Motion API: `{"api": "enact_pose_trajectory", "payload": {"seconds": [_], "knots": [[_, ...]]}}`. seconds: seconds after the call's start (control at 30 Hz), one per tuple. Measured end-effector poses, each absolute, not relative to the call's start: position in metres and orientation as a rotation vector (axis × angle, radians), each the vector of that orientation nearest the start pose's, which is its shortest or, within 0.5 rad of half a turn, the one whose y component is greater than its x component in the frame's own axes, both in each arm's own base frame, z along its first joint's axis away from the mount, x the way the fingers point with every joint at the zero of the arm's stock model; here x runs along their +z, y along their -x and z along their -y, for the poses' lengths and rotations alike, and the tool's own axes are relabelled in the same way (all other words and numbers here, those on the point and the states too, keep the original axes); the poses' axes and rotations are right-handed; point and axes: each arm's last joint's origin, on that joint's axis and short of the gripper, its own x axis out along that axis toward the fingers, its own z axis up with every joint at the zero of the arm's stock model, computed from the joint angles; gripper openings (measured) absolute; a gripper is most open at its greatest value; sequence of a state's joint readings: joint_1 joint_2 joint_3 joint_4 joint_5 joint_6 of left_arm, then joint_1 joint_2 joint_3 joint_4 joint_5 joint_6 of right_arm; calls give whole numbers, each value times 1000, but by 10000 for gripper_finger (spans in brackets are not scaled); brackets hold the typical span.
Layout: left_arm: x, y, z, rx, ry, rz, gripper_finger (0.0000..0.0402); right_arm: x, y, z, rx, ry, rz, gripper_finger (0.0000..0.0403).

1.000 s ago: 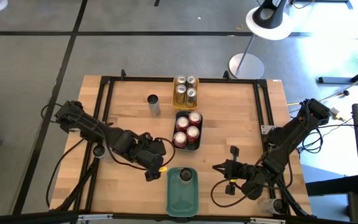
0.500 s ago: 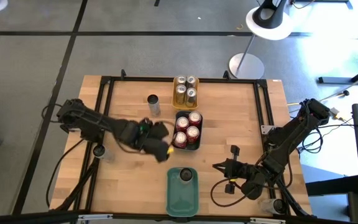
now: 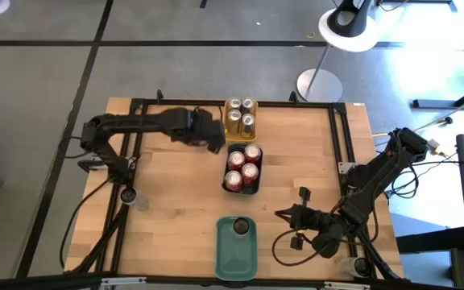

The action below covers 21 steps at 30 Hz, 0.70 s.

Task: Sort soda cans
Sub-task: Put the top white, pink soda can into the green bin

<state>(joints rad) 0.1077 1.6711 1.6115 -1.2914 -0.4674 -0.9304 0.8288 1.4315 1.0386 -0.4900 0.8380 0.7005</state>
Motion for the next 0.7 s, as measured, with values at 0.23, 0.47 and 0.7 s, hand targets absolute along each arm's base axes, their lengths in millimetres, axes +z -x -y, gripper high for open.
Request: {"api": "enact_pose_trajectory", "payload": {"seconds": [0.23, 0.47, 0.7], "knots": [[319, -303, -89, 1101, 601, -1024, 398, 259, -210, -197, -210, -21, -549, 17], [312, -296, -121, 1079, 674, -1037, 398, 259, -210, -197, -210, -21, -549, 17], [294, -290, -136, 1057, 746, -1070, 398, 259, -210, -197, -210, -20, -550, 17]]}}
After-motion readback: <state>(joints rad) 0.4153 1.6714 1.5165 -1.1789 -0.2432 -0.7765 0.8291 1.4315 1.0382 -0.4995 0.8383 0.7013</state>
